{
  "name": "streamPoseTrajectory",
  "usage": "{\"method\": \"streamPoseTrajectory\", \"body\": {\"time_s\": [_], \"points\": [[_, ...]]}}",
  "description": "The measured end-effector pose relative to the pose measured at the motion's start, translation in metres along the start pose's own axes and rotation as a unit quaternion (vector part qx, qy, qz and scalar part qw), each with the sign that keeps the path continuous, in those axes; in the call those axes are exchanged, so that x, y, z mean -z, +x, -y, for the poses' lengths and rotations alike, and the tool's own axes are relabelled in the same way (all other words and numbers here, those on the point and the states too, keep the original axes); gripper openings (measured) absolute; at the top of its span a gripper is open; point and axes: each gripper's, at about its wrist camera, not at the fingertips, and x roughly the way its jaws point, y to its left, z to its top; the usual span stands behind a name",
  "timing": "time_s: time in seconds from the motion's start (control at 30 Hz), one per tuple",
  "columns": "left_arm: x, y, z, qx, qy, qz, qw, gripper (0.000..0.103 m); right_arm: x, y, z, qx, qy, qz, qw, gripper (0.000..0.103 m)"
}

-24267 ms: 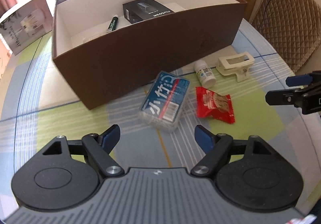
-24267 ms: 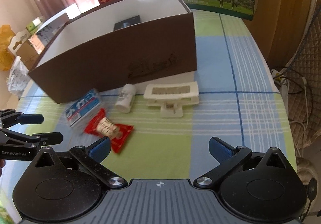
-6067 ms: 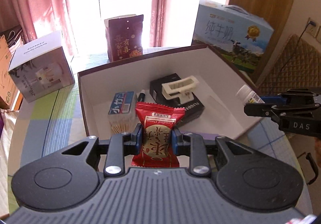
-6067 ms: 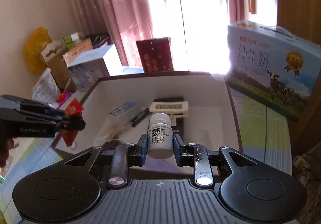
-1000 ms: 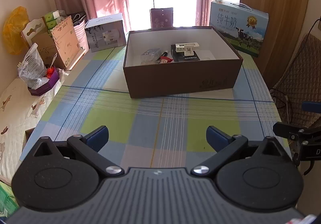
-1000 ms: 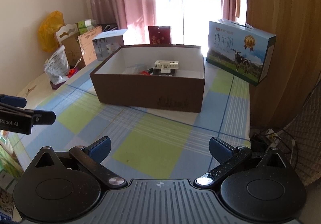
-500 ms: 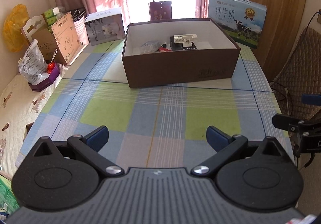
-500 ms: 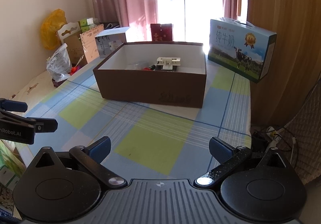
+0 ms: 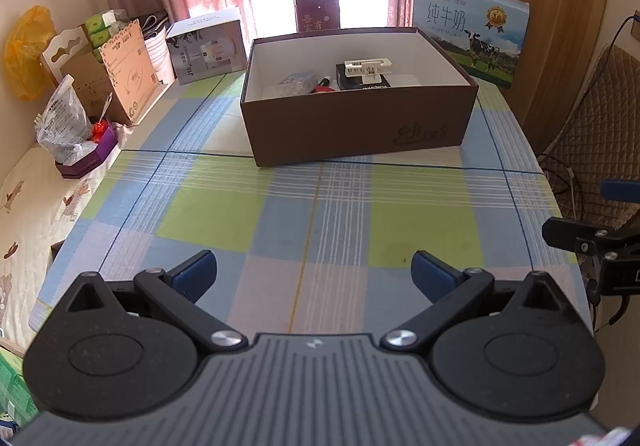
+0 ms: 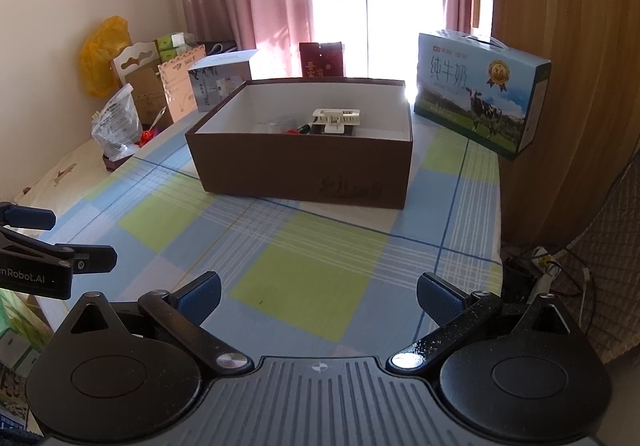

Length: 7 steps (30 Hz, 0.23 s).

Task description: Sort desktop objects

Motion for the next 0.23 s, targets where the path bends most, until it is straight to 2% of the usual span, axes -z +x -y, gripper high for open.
{"method": "streamPoseTrajectory", "body": {"time_s": [0.23], "points": [[-0.0037,0.002,0.0001,-0.002,0.006,0.003,1.0,0.102,-0.0026,0.0041,0.0,-0.001,-0.002,-0.002,1.0,0.101]]}}
